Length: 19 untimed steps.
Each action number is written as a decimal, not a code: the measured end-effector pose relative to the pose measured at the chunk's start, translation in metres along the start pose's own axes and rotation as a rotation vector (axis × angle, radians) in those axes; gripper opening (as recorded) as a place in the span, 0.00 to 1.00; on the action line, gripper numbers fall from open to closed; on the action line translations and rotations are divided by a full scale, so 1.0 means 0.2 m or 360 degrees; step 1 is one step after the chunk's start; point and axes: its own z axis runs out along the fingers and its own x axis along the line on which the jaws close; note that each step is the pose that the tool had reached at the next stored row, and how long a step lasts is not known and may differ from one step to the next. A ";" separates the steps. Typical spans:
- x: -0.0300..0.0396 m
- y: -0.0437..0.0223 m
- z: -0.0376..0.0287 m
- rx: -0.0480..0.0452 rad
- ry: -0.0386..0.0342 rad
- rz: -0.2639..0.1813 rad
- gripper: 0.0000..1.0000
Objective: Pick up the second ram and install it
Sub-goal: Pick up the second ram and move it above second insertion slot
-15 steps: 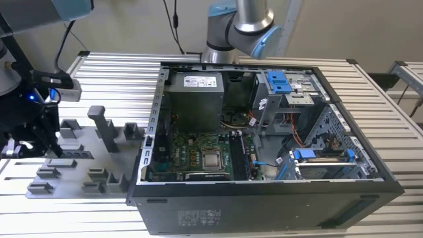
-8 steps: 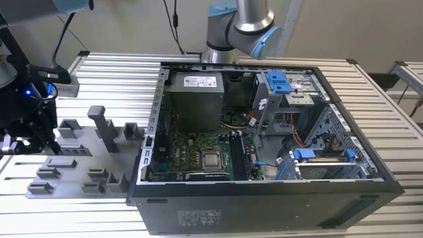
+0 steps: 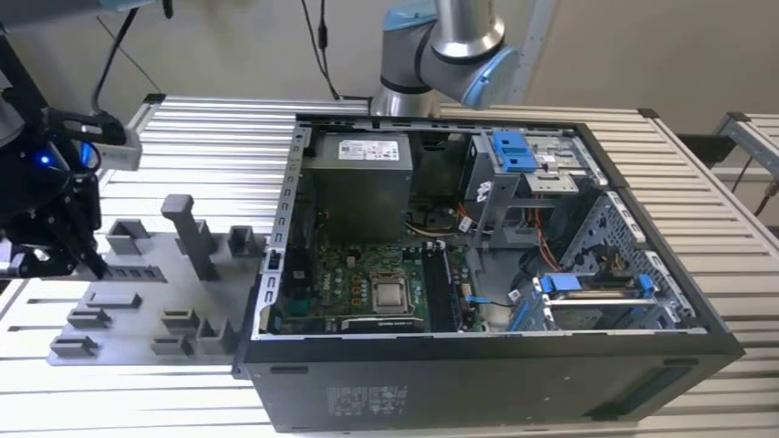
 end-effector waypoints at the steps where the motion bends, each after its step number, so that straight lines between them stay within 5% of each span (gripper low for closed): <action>1: 0.000 0.000 -0.005 0.0000 0.0000 0.0000 0.14; 19: -0.001 -0.002 -0.086 0.0000 0.0000 0.0000 0.14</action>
